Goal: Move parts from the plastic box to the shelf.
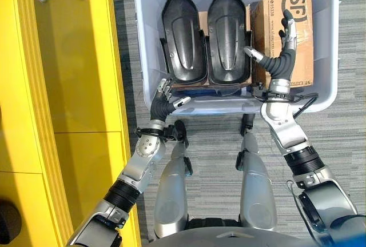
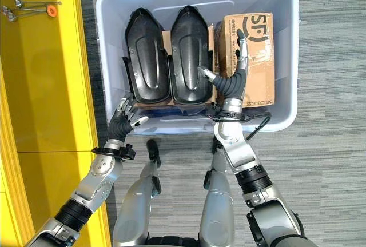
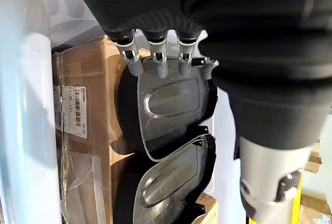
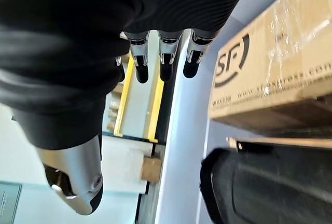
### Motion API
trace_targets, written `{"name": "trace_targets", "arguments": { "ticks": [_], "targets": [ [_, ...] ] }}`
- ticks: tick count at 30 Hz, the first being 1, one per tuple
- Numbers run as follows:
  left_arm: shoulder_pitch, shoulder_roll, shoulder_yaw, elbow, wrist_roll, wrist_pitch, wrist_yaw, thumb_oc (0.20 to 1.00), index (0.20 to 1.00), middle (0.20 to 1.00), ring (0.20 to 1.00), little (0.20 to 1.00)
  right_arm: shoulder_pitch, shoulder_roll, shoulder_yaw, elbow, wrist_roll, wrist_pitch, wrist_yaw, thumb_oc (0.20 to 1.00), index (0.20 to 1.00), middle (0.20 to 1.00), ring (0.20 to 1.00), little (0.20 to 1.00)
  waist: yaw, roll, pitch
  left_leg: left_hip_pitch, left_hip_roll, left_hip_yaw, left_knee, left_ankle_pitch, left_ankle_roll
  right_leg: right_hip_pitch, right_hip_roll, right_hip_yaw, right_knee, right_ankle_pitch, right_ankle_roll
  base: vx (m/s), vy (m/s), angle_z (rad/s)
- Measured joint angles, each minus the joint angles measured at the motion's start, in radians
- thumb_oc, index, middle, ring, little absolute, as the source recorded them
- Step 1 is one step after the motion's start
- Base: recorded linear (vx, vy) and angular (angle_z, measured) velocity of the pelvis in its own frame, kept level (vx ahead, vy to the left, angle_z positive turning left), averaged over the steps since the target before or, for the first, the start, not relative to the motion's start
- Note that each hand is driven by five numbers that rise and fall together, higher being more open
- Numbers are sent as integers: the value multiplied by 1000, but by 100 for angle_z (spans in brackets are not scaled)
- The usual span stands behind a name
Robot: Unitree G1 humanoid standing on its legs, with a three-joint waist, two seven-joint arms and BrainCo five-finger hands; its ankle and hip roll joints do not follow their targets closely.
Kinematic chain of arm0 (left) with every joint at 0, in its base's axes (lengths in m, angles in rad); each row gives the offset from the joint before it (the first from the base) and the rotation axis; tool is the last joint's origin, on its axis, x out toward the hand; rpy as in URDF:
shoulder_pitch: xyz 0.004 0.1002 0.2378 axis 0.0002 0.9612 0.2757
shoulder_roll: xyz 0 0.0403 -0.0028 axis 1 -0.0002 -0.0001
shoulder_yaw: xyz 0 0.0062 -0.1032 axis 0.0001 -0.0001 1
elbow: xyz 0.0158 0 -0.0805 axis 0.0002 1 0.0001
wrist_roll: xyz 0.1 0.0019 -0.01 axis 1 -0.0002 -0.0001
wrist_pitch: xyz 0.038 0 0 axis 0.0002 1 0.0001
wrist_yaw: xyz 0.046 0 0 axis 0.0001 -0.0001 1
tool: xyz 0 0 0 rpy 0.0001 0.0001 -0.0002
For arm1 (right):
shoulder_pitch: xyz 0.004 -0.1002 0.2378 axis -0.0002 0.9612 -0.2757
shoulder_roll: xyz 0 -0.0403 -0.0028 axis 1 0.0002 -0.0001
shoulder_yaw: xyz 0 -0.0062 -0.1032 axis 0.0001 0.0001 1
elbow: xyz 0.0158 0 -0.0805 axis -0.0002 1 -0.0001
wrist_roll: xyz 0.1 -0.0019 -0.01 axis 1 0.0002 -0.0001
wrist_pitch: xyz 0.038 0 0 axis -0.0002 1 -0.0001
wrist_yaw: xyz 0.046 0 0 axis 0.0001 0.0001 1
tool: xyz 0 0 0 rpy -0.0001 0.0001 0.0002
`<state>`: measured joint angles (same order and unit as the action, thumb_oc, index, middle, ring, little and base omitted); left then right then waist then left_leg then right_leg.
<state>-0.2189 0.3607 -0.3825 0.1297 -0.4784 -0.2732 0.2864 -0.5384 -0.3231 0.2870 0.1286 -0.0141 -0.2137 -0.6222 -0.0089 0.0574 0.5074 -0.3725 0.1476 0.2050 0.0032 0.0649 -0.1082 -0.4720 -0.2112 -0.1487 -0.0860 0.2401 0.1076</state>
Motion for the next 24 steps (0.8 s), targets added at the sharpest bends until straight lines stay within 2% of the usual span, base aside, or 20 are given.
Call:
{"name": "trace_targets", "arguments": {
  "ticks": [8, 12, 18, 24],
  "targets": [
    [0, 0, 1, 0, 0, 0, 3, 1000, 1000, 1000, 1000, 1000, 12, 22, 41, 70, 86, -4, 56, 1000, 1000, 1000, 1000, 1000, 0, -4, 1, 0, 0, -2, 0, 1, 0, 1, 0, -1, 0, 0, 0, 0, 0, 0],
    [-1, 0, 0, 0, 0, 0, 3, 1000, 1000, 1000, 1000, 1000, 2, 48, 40, 202, 152, -10, 69, 1000, 1000, 1000, 1000, 1000, 0, -4, 1, -1, 0, -4, 0, 2, 0, 1, 0, -2, 0, 0, 0, 0, 0, 0],
    [-1, 0, 0, 1, -1, 0, 4, 1000, 1000, 1000, 1000, 1000, -3, 54, 47, 271, 199, -12, 69, 1000, 1000, 1000, 1000, 1000, 1, -4, 1, -3, 0, -8, 0, 4, 0, 1, 0, -3, 0, 0, 0, 0, 0, 0],
    [-2, 0, -2, 2, -1, 0, 4, 1000, 1000, 1000, 1000, 1000, -23, 68, -7, 397, 228, -11, 42, 1000, 1000, 1000, 1000, 1000, 4, -4, 1, -13, 0, -22, 0, 10, 0, 1, 0, -8, 0, 1, -1, -3, -3, 5]
  ]
}}
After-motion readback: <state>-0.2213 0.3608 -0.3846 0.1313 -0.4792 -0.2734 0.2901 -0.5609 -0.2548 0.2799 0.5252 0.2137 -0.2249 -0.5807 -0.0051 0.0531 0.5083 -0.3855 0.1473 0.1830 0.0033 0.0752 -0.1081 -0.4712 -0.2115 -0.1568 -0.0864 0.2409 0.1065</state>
